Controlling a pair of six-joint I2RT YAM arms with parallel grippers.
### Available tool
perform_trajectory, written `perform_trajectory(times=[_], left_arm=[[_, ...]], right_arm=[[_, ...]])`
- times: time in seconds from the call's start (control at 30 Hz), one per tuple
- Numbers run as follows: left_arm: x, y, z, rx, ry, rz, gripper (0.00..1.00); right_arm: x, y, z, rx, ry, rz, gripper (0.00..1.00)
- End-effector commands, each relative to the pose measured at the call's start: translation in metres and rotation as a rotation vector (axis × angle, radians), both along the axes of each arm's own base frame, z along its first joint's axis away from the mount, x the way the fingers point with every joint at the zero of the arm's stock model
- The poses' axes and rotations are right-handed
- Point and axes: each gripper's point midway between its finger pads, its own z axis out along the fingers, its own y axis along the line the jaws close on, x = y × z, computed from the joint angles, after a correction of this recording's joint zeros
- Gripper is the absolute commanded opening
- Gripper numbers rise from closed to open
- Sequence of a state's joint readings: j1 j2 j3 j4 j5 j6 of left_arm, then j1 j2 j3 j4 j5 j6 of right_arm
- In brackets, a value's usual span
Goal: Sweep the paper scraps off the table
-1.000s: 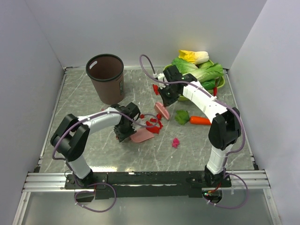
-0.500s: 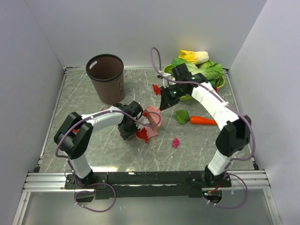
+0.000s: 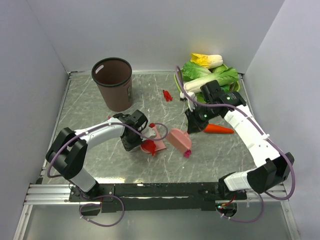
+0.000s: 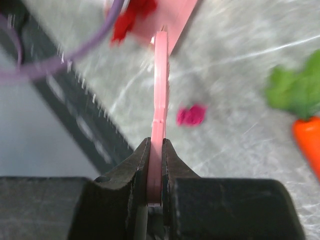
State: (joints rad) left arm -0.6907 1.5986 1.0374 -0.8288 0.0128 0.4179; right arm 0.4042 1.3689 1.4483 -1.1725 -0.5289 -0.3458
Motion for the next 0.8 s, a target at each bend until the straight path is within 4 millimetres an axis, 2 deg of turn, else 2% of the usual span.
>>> perform_trajectory(times=[0.0, 0.03, 0.17, 0.27, 0.33, 0.43, 0.5, 0.57, 0.6, 0.67, 0.7, 0.77], left_arm=[[-0.017, 0.017, 0.007, 0.035, 0.016, -0.047, 0.01], [-0.016, 0.024, 0.008, 0.063, 0.002, -0.047, 0.01], [-0.024, 0.033, 0.008, 0.082, 0.012, -0.060, 0.01], [-0.029, 0.035, 0.007, 0.081, 0.024, -0.056, 0.01], [-0.031, 0.036, 0.006, 0.082, 0.030, -0.050, 0.01], [-0.034, 0.037, 0.005, 0.083, 0.039, -0.038, 0.01], [-0.035, 0.037, 0.005, 0.079, 0.042, -0.033, 0.01], [-0.036, 0.037, 0.005, 0.077, 0.042, -0.029, 0.01], [-0.037, 0.038, 0.005, 0.079, 0.042, -0.028, 0.01], [-0.036, 0.039, 0.005, 0.085, 0.039, -0.026, 0.01], [-0.036, 0.040, 0.005, 0.089, 0.036, -0.025, 0.01], [-0.037, 0.041, 0.006, 0.092, 0.037, -0.025, 0.01]], right_arm=[[-0.056, -0.012, 0.001, 0.036, 0.037, 0.245, 0.00], [-0.063, -0.016, -0.006, 0.019, 0.072, 0.251, 0.00], [-0.063, -0.034, -0.034, -0.098, 0.107, 0.296, 0.00], [-0.050, -0.044, -0.055, -0.182, 0.082, 0.309, 0.00], [-0.035, -0.046, -0.058, -0.216, 0.031, 0.289, 0.00], [-0.004, -0.032, -0.052, -0.200, -0.062, 0.259, 0.00], [0.013, -0.015, -0.046, -0.186, -0.116, 0.275, 0.00], [0.020, 0.009, -0.043, -0.158, -0.135, 0.295, 0.00], [0.026, 0.022, -0.032, -0.137, -0.167, 0.301, 0.00], [0.026, 0.044, -0.022, -0.084, -0.145, 0.292, 0.00], [0.029, 0.052, -0.006, -0.043, -0.162, 0.284, 0.00], [0.026, 0.059, 0.006, -0.001, -0.157, 0.267, 0.00]])
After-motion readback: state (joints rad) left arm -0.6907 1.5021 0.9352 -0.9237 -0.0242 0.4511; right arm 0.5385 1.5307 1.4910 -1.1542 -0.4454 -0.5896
